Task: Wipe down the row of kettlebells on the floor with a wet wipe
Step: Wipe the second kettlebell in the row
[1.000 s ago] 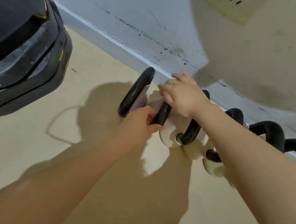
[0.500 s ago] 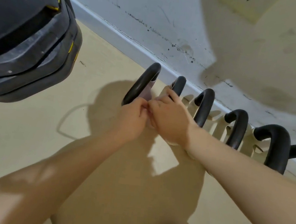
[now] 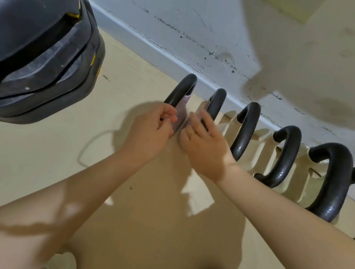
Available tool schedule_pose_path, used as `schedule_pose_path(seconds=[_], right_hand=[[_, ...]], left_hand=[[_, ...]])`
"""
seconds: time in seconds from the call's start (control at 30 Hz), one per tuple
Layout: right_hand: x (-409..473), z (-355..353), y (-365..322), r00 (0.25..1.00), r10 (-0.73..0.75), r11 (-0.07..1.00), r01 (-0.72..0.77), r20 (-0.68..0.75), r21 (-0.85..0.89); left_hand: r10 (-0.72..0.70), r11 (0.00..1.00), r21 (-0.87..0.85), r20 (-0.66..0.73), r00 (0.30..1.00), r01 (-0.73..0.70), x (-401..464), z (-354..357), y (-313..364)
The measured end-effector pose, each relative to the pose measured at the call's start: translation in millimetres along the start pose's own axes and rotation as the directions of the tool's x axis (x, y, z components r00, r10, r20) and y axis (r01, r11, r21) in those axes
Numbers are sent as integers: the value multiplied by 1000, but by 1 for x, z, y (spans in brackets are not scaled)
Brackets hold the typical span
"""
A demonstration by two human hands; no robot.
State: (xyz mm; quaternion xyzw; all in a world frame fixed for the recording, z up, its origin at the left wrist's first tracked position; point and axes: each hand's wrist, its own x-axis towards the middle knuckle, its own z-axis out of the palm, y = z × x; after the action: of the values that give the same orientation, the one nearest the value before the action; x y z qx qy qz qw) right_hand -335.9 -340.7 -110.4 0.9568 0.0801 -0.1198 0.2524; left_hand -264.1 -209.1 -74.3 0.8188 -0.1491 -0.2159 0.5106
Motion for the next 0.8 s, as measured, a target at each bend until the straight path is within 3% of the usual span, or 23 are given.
schedule_pose_path(seconds=[0.07, 0.2, 0.3, 0.4, 0.47, 0.57, 0.67, 0.73, 0.8], right_hand=[[-1, -2, 1, 997, 71, 997, -72, 30, 18], [-9, 8, -6, 995, -80, 997, 80, 56, 11], [6, -2, 18, 989, 143, 962, -149, 41, 227], [20, 0, 47, 959, 272, 777, -267, 77, 571], [30, 5, 64, 940, 318, 647, -311, 124, 696], [47, 4, 78, 877, 396, 389, -429, 273, 815], [59, 4, 79, 793, 508, 209, -492, 336, 845], [57, 3, 74, 746, 577, 152, -497, 331, 854], [49, 2, 55, 735, 632, 222, -475, 245, 851]], left_hand=[[-11, 1000, -26, -5, 1000, 11, 1, 0, 0], [-34, 999, -20, 41, 999, 34, 5, 9, -3], [-25, 999, -26, 33, 999, 25, 10, 15, -3], [33, 996, 78, 61, 998, -38, 12, 24, 1], [21, 993, 113, 149, 989, -38, 13, 32, 0], [-54, 986, 165, 241, 969, 14, 12, 44, -9], [-24, 982, 189, 215, 976, -18, 12, 48, -13], [-3, 983, 181, 214, 977, -37, 12, 47, -14], [8, 982, 182, 223, 975, -50, 13, 45, -15]])
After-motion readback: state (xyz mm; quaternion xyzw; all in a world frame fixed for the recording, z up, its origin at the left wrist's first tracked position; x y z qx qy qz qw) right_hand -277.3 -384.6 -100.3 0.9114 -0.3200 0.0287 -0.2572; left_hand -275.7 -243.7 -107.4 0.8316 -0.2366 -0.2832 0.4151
